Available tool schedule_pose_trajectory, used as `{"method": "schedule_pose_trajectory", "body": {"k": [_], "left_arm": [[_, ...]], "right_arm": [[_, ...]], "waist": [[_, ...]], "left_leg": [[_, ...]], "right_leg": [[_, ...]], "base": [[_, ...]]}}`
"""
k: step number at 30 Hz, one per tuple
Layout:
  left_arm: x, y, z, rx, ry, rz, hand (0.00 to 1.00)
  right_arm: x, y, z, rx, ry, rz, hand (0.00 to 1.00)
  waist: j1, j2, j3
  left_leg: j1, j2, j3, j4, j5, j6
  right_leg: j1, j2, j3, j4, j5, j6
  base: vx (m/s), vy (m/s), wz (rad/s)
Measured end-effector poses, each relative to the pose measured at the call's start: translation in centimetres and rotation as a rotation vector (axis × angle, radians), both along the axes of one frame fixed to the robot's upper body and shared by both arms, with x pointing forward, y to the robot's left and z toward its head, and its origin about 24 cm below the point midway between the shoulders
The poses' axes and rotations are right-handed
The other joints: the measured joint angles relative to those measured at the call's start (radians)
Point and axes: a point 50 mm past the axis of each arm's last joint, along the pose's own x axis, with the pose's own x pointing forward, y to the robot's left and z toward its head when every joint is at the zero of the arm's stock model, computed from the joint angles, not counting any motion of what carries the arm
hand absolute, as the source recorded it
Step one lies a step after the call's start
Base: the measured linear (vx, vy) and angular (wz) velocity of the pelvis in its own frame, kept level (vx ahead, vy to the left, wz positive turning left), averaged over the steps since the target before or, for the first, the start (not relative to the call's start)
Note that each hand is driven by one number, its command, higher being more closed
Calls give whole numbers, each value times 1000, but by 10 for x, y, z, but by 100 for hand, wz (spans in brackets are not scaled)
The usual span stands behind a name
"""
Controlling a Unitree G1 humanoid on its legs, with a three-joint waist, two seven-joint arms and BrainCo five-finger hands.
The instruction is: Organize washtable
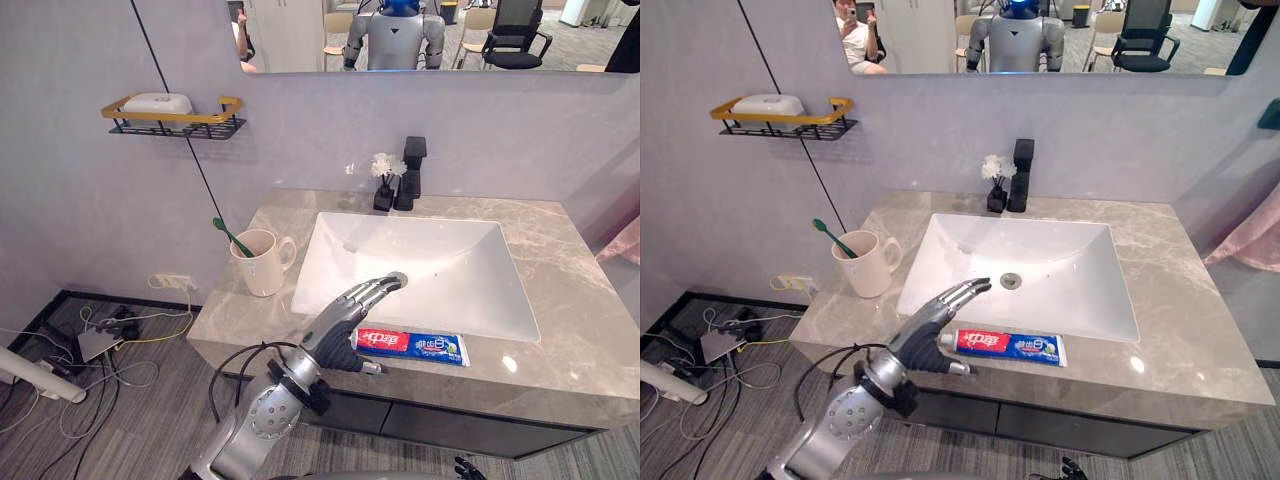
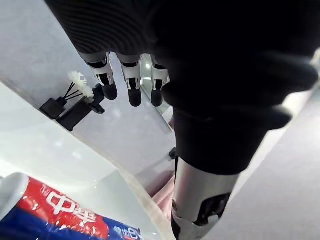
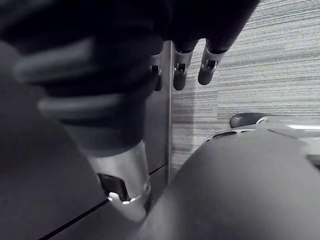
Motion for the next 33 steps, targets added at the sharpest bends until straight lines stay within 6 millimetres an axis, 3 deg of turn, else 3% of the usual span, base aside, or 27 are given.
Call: {"method": "schedule_pose_trajectory", "body": {"k": [7,12,33], "left_arm": [[8,-11,-26,94,82,-20,0],[10,-10,-37,121,130,0,0],[24,-7,-41,61,214,47,0]], "right_arm": [[1,0,0,1,-1,0,0],[8,1,1,1,-17,1,0],[6,3,-1,14,4,-21,0]], "waist": [[-5,-3,2],[-33,-6,4],[-53,-8,6]], "left_leg": [[4,2,8,-9,0,0],[5,5,14,-13,-1,-1],[17,8,27,-26,-1,-2]], "right_leg": [[-1,1,5,-6,0,0],[-1,3,8,-10,1,-1],[0,5,23,-14,1,0]], "base": [[0,-1,-1],[0,-4,-1],[-8,-1,-2]]}}
